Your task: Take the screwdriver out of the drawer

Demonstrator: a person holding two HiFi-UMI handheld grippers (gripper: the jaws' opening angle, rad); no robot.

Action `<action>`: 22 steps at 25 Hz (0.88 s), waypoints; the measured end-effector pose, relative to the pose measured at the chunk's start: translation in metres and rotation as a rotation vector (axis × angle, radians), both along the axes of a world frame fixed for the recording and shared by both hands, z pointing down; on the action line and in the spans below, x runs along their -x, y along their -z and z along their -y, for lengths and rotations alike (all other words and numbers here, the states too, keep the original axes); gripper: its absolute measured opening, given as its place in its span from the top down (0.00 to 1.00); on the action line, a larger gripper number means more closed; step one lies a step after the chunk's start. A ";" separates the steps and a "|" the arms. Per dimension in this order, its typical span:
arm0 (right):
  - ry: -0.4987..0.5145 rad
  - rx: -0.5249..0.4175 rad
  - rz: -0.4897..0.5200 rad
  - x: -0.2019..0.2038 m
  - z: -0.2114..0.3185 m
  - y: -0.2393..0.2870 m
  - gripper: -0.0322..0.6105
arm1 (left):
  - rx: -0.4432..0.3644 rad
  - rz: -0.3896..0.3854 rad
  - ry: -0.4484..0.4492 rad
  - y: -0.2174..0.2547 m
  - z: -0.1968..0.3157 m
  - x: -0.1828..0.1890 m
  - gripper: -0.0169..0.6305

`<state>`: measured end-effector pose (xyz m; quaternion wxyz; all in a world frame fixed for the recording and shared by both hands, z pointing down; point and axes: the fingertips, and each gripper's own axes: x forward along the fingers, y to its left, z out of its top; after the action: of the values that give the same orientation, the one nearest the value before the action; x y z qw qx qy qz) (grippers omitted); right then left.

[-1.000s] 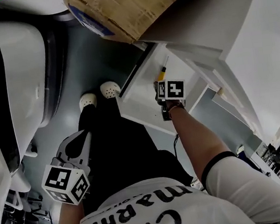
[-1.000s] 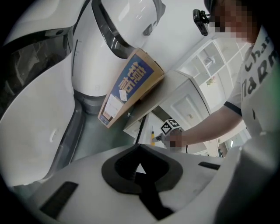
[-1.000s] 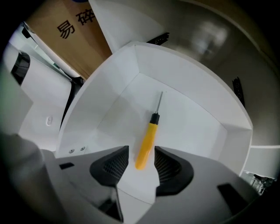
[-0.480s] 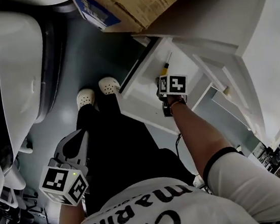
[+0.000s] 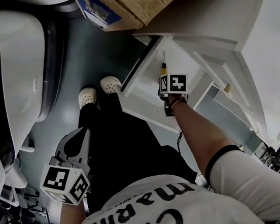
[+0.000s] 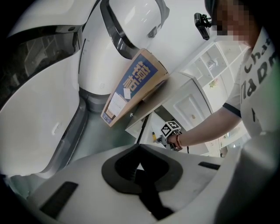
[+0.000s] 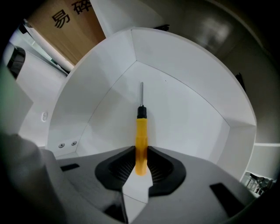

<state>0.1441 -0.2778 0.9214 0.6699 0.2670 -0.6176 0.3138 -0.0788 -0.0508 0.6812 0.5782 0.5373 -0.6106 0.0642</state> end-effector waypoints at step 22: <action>-0.060 0.108 -0.030 -0.023 -0.037 0.102 0.81 | -0.185 -0.011 -0.075 0.080 0.021 -0.022 0.94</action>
<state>0.1672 -0.2407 0.8194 0.6827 0.2536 -0.5815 0.3626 -0.0565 -0.0716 0.6013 0.5267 0.6112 -0.5903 0.0261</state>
